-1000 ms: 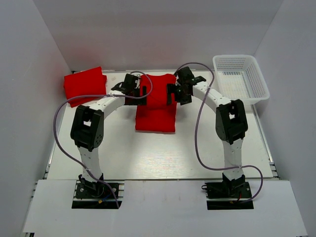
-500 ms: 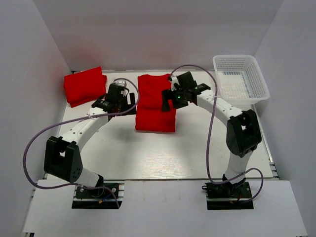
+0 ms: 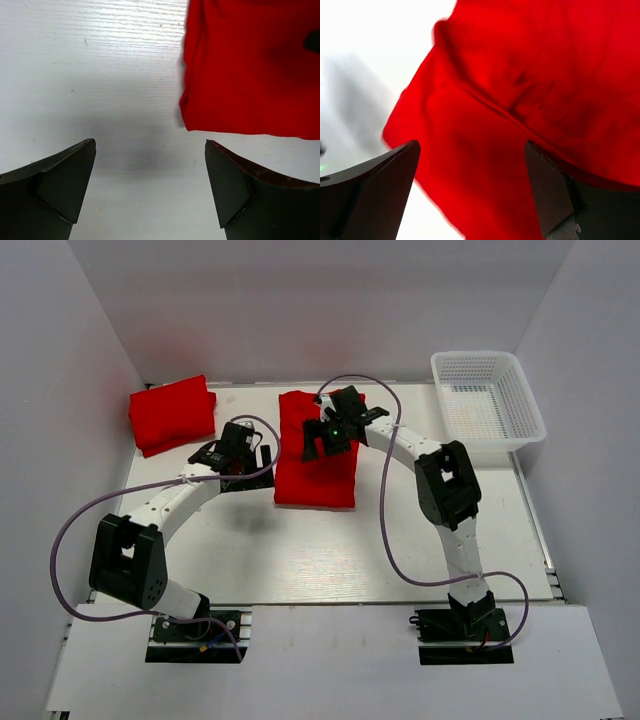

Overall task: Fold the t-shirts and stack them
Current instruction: Fold the folded rectangular tshirt in 1/3 of the way

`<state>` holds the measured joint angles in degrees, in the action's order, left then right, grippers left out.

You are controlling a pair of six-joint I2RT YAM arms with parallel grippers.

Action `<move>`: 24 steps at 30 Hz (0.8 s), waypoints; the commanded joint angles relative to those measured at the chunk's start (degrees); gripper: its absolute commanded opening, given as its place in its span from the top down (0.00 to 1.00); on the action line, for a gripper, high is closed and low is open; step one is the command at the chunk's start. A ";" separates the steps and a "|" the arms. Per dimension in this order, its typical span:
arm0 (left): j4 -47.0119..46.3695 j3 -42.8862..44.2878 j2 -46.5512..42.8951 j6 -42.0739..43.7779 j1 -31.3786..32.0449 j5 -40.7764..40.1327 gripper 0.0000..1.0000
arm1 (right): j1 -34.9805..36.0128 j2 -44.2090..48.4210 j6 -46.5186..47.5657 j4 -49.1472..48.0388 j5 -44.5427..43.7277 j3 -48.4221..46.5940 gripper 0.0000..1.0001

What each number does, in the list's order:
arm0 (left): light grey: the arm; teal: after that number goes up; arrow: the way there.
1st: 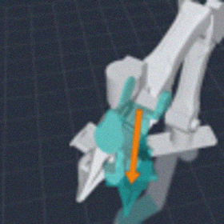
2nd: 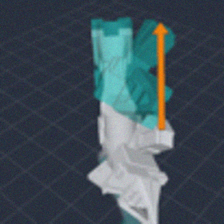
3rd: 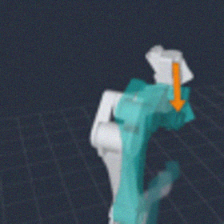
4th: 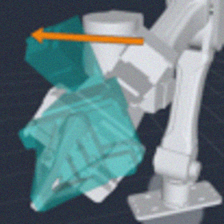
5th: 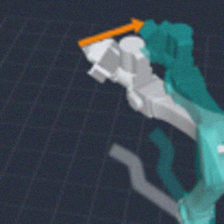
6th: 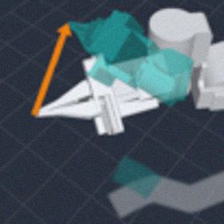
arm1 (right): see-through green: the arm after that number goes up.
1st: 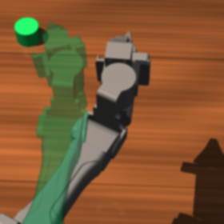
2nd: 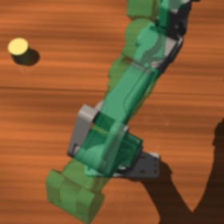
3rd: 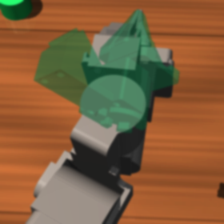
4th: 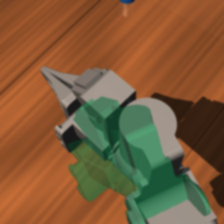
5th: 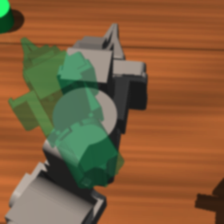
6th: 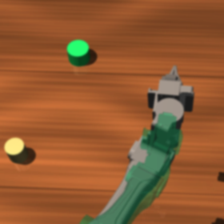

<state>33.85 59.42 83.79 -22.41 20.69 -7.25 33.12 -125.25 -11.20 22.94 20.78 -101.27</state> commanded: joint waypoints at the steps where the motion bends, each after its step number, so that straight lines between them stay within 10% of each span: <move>1: 0.51 0.34 -0.91 -0.18 -0.21 1.62 0.00 | -0.52 -1.92 -0.84 -4.04 -5.46 -5.41 0.10; 9: -1.67 0.26 0.85 2.37 -0.21 4.24 0.00 | -0.96 -3.87 1.00 0.08 -14.44 -14.75 0.10; 24: -11.42 -0.27 9.19 5.54 0.85 10.93 0.00 | 0.09 30.24 -9.88 -4.13 -23.49 35.08 0.10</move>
<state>26.52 59.37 93.56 -17.61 21.21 1.10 32.71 -96.40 -16.82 19.31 -0.45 -70.11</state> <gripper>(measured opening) 0.998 0.904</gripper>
